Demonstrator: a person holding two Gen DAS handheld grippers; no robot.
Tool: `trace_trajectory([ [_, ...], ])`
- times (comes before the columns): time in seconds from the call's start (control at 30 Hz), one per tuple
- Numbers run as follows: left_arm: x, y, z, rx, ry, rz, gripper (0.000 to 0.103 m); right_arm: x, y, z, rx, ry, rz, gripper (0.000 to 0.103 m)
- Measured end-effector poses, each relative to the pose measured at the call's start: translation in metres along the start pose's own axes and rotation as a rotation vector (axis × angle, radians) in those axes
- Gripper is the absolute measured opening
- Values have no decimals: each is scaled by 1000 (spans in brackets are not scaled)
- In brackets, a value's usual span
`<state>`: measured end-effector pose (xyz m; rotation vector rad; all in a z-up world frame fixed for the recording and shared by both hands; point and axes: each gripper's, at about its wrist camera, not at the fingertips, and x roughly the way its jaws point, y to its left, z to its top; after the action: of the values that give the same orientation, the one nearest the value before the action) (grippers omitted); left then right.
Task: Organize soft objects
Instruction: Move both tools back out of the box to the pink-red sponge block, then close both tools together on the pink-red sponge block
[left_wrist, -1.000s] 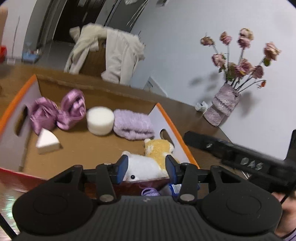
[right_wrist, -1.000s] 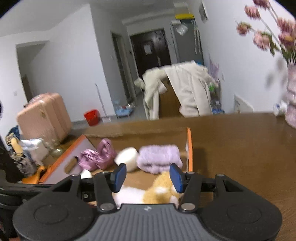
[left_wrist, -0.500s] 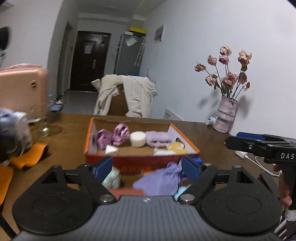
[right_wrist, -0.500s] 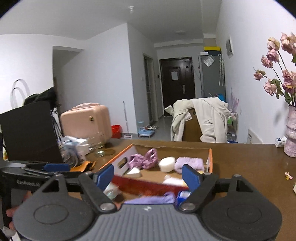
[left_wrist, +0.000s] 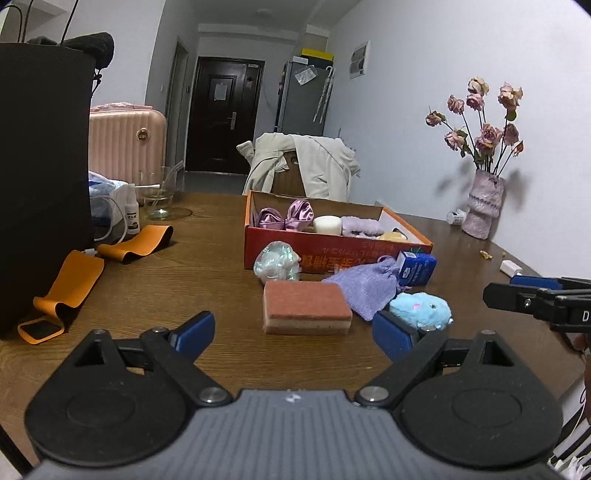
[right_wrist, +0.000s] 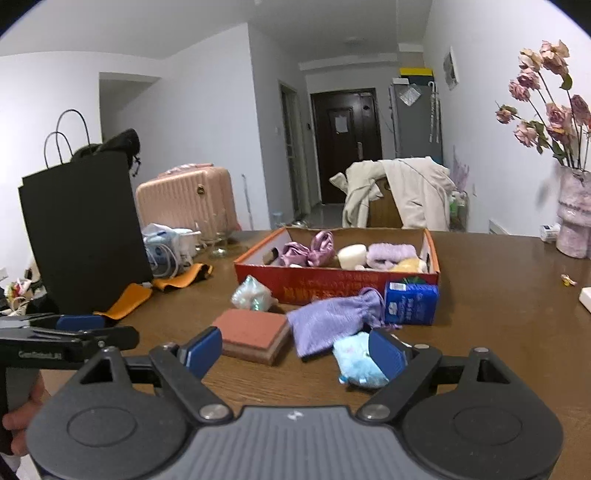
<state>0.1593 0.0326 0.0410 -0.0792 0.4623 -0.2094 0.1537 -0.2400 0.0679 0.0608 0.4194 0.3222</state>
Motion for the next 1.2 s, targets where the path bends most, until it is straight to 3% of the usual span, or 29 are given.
trace_trajectory([
  [0.2,13,-1,3,6,4,-14,94,8,1,2,-6,3,1,86],
  [0.5,66,10,5,-16,74,-25,94,60,-9,2,34,86,22,81],
  [0.73,116,25,14,-70,126,-52,61,116,-11,0,122,149,93,64],
  [0.9,149,34,17,-115,175,-73,56,159,-8,-2,191,187,144,57],
  [1.03,164,46,14,-197,218,-116,43,184,-7,-3,236,202,170,54],
  [1.2,163,55,12,-264,236,-154,36,197,-7,-7,282,232,198,40],
])
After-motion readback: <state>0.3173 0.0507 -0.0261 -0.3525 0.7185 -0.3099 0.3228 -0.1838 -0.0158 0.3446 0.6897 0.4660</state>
